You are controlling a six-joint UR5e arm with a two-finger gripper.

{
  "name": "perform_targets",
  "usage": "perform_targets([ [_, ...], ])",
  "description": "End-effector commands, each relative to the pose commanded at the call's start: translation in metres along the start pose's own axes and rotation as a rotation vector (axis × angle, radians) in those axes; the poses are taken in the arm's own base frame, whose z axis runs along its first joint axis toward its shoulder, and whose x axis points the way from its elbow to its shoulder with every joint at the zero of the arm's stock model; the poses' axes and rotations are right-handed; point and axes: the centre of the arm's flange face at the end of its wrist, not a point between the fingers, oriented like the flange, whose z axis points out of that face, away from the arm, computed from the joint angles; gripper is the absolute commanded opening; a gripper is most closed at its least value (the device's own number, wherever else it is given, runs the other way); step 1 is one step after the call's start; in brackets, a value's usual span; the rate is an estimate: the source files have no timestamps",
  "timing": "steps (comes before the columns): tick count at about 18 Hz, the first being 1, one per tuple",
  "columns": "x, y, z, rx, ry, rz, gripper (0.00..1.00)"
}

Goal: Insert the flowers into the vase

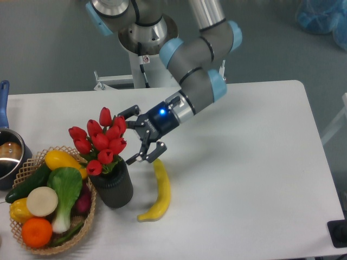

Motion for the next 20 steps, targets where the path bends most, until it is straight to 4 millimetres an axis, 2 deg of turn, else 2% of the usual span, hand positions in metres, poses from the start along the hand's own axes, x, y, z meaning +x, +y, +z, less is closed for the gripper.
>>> perform_targets([
  [3,-0.006,-0.033,-0.045,-0.034,-0.094,0.028,1.00],
  [5,-0.012,-0.056,-0.081,-0.129,-0.172,-0.022,1.00],
  [7,-0.019,-0.065,-0.110,-0.257,-0.241,-0.070,1.00],
  [10,-0.029,-0.079,-0.127,-0.356,-0.278,-0.033,1.00],
  [14,-0.045,-0.104,-0.159,-0.629,-0.347,0.022,1.00],
  [16,-0.043,-0.102,-0.166,-0.722,-0.340,0.019,1.00],
  [20,-0.031,-0.097,-0.181,-0.942,-0.249,0.196,1.00],
])
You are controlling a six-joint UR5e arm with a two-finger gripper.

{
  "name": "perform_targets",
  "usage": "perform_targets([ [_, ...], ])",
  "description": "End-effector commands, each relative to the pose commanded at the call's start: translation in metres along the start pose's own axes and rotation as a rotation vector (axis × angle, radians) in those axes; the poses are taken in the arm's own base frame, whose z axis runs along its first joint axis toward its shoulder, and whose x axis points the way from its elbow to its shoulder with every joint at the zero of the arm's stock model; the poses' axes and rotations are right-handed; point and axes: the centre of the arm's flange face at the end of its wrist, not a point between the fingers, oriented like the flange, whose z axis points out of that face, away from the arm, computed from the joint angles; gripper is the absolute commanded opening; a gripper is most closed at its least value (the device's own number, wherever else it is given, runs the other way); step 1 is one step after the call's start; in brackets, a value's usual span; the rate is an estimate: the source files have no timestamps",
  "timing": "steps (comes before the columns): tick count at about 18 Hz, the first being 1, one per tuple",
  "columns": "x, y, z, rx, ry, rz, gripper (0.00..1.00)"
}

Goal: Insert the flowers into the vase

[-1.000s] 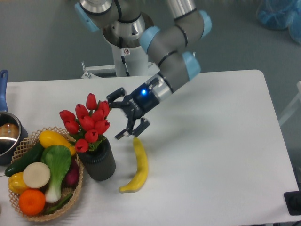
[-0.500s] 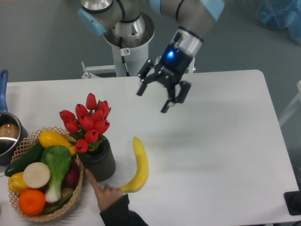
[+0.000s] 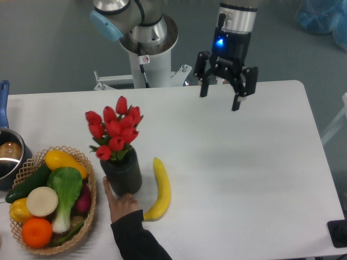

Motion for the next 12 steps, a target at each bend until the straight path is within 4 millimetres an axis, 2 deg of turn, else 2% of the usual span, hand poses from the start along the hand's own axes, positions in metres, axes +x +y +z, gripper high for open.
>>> perform_targets([
  [3,0.0018,0.0051,-0.0007,-0.036,0.027,0.109,1.00],
  [12,0.0059,0.0037,-0.0003,-0.034,0.033,0.105,1.00],
])
